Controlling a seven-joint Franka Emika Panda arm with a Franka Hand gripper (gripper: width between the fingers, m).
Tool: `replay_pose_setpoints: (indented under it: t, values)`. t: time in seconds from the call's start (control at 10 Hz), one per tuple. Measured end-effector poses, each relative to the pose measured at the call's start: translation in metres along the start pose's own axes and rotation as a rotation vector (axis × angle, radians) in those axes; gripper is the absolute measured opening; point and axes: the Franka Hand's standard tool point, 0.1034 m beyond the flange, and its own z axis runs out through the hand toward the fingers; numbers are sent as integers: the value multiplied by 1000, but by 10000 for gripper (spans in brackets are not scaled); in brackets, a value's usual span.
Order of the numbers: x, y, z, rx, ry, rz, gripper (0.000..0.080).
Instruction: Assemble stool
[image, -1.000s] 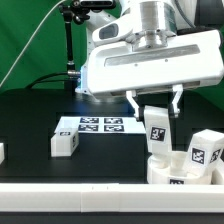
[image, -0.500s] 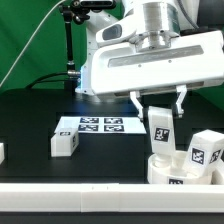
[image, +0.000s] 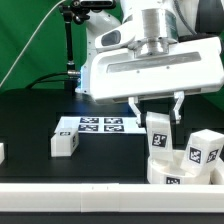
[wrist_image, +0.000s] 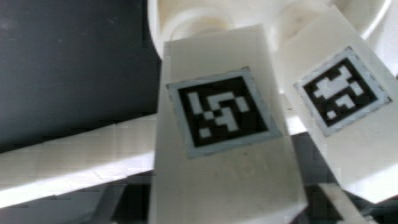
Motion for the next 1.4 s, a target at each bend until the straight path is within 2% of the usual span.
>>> replay_pose_setpoints:
  t: [1.0, 1.1, 1.2, 1.3, 1.4]
  values:
    - [0, 0, 1, -2, 11, 1, 327]
    - [-2, 0, 2, -1, -2, 2, 405]
    - [-2, 0, 2, -1, -5, 2, 405]
    - [-2, 0, 2, -1, -5, 2, 578]
    - [-1, -1, 0, 3, -16, 3, 578]
